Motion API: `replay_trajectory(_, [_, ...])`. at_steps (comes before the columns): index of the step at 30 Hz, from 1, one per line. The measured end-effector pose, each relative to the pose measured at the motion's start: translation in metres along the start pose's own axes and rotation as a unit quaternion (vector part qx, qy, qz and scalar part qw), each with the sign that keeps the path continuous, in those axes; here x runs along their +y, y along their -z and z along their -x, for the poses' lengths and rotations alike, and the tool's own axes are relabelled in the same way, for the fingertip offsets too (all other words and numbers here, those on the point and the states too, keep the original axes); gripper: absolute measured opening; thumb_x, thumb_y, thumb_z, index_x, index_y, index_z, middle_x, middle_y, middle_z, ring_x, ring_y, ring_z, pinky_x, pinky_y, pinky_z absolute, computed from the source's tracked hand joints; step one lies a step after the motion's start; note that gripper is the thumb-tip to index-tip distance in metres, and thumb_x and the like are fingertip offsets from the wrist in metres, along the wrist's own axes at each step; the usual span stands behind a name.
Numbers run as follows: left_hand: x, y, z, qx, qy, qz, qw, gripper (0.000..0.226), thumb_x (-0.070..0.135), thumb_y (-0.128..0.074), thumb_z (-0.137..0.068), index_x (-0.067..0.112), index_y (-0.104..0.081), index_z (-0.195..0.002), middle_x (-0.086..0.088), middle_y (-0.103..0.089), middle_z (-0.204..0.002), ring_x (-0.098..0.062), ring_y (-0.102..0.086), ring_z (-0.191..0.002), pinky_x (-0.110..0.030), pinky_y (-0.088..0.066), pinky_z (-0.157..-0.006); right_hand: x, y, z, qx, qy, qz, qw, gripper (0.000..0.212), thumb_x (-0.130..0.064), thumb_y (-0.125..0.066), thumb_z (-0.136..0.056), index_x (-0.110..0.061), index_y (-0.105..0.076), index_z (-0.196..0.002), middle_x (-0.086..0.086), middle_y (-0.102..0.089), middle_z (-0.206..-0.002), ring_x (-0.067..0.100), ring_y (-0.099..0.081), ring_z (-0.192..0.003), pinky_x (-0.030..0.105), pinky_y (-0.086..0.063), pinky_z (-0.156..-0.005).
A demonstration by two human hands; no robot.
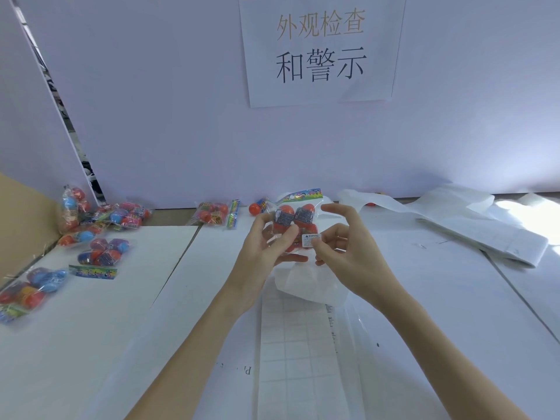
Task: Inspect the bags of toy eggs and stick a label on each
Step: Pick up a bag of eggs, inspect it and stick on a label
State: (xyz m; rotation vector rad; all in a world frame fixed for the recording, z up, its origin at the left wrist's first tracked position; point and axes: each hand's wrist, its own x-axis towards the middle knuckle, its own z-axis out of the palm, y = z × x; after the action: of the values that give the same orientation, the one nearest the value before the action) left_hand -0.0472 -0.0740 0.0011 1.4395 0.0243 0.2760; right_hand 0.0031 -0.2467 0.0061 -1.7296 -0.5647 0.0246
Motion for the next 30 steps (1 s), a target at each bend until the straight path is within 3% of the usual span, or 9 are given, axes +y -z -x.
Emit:
replay_trajectory(5, [-0.004,-0.001,0.002,0.002,-0.02,-0.068,0.998,0.064,0.026,-0.089,-0.084,0.021,-0.05,-0.134,-0.003,-0.072,-0.126,-0.028,-0.072,-0.112,-0.05,-0.063,-0.088,0.003,-0.001,0.0,-0.001,0.0,0.008,1.0,0.047,-0.01,-0.068,-0.096,-0.032,-0.049,-0.132,-0.008,-0.07,-0.078,0.015,-0.072,-0.069,0.027,-0.058,-0.073])
replay_trajectory(11, [-0.006,0.0,0.002,-0.002,-0.037,-0.079,0.996,0.055,0.024,-0.086,-0.087,0.024,-0.051,-0.13,0.002,-0.074,-0.122,-0.026,-0.076,-0.102,-0.046,-0.062,-0.092,0.001,-0.002,0.002,-0.013,-0.002,0.012,1.0,0.044,-0.011,-0.069,-0.096,-0.031,-0.052,-0.131,-0.006,-0.07,-0.08,0.016,-0.071,-0.072,0.03,-0.058,-0.074])
replay_trajectory(16, [-0.005,0.001,-0.001,0.002,-0.027,-0.043,0.999,0.063,0.026,-0.089,-0.082,0.026,-0.053,-0.134,0.003,-0.075,-0.122,-0.025,-0.075,-0.108,-0.042,-0.06,-0.097,0.0,-0.002,0.004,0.003,0.036,0.076,0.996,0.034,-0.015,-0.069,-0.097,-0.033,-0.057,-0.124,-0.012,-0.068,-0.083,0.008,-0.066,-0.074,0.015,-0.05,-0.066])
replay_trajectory(20, [-0.003,0.004,-0.001,-0.007,-0.024,-0.002,1.0,0.058,0.019,-0.086,-0.087,0.024,-0.055,-0.135,-0.001,-0.074,-0.124,-0.026,-0.075,-0.106,-0.039,-0.06,-0.096,-0.002,-0.002,0.002,0.039,0.015,0.101,0.994,0.028,-0.032,-0.076,-0.094,-0.034,-0.062,-0.118,-0.008,-0.062,-0.095,0.01,-0.068,-0.074,0.019,-0.054,-0.067])
replay_trajectory(23, [0.001,0.006,-0.002,-0.027,-0.024,0.047,0.998,0.053,0.019,-0.086,-0.084,0.023,-0.061,-0.131,-0.011,-0.073,-0.125,-0.03,-0.074,-0.107,-0.039,-0.059,-0.094,-0.007,0.001,0.0,0.022,-0.03,0.014,0.999,0.022,-0.031,-0.079,-0.092,-0.027,-0.069,-0.112,0.002,-0.067,-0.091,0.011,-0.07,-0.068,0.021,-0.056,-0.063])
replay_trajectory(27, [0.003,0.005,-0.002,-0.034,-0.018,0.075,0.996,0.056,0.015,-0.087,-0.082,0.021,-0.061,-0.133,-0.012,-0.073,-0.126,-0.028,-0.073,-0.109,-0.031,-0.059,-0.088,-0.012,0.002,0.003,-0.047,-0.11,-0.151,0.981,0.021,-0.025,-0.068,-0.101,-0.01,-0.072,-0.115,0.017,-0.07,-0.103,0.015,-0.069,-0.075,0.026,-0.058,-0.072])
replay_trajectory(30, [0.004,0.006,-0.002,-0.026,-0.013,0.072,0.997,0.059,0.013,-0.086,-0.083,0.017,-0.058,-0.135,-0.011,-0.073,-0.125,-0.029,-0.073,-0.108,-0.033,-0.06,-0.087,-0.014,0.002,0.003,-0.055,-0.121,-0.178,0.975,0.029,-0.033,-0.065,-0.102,-0.008,-0.073,-0.115,0.009,-0.07,-0.096,0.017,-0.066,-0.077,0.029,-0.057,-0.074])
